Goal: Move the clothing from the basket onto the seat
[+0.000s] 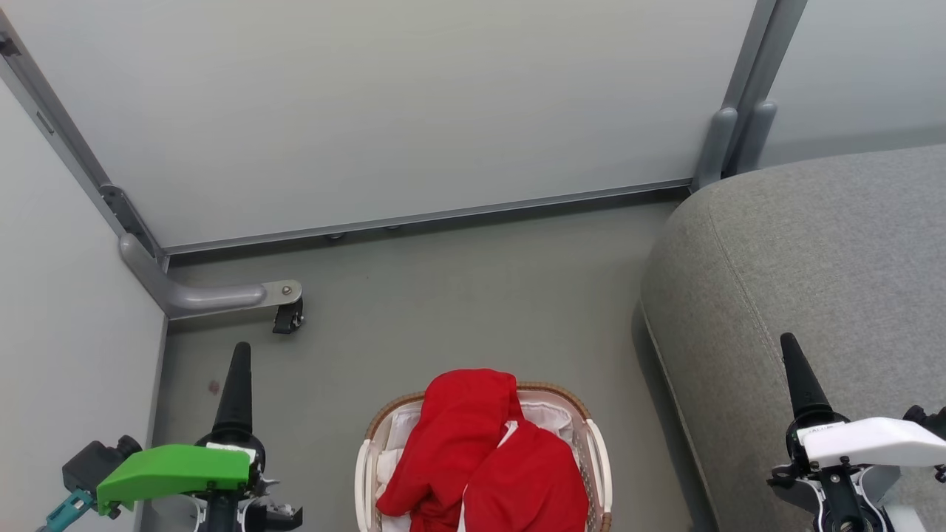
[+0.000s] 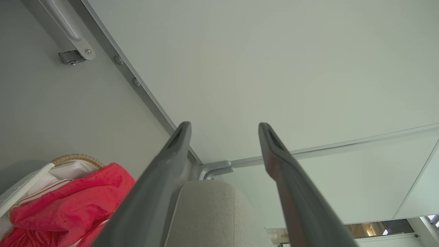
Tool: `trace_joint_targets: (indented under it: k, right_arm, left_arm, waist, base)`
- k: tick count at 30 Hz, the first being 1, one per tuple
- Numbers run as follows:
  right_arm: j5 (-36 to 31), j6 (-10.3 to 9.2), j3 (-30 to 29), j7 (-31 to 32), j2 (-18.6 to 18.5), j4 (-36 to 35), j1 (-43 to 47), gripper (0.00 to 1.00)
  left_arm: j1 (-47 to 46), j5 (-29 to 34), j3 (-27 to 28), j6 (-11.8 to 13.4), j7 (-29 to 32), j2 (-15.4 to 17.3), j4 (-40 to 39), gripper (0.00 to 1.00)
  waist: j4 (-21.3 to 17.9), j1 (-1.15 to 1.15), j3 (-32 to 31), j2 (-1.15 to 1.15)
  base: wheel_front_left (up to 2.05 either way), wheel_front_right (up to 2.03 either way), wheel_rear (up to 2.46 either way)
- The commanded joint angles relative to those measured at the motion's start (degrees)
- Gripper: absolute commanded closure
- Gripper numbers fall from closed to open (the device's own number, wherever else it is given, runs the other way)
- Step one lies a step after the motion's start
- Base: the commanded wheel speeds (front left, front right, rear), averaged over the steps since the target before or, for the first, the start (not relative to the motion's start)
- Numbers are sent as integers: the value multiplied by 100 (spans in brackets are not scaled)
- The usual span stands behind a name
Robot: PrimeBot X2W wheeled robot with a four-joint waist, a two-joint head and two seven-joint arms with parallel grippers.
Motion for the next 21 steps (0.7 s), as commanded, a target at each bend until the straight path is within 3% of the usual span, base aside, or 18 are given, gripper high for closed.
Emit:
trace_joint_targets:
  k: [1, 21]
  right_arm:
    - [-303, 2, -15, -73, -48, -142, -16, 0]
    - [-2449, 2, 87, -468, -63, -337, 123, 0]
  left_arm:
    - [-136, 304, -36, -15, -69, 34, -130, 0]
    - [82, 2452, -254, 115, -461, 49, -170, 0]
  waist:
    - [0, 0, -1, 0]
    - [22, 0, -19, 0]
  base:
    - [0, 0, 0]
    - [0, 0, 0]
